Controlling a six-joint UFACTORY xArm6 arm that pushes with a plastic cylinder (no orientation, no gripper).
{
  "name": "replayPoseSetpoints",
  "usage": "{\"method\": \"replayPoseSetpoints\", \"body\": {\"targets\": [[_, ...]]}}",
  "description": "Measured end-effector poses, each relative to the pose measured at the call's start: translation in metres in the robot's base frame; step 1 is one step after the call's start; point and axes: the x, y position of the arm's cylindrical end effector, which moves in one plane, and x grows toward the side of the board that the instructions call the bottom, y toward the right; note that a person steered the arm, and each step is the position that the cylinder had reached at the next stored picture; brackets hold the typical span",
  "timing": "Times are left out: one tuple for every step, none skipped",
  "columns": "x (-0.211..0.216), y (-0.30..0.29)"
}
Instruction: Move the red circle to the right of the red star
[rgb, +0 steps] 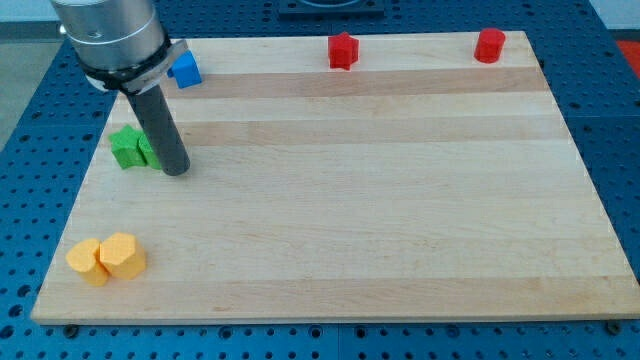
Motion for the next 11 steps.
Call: {"method": "replayPoseSetpoints", "body": {"targets": [[-0.001,-0.001],[0.001,0.054],[0.0,0.165],[-0.012,0.296],[-0.05,0.415],[-0.105,0.505],[-0.137,0.54],[-0.167,0.538],[-0.203,0.528],[-0.217,0.493],[-0.217,0.425]]}}
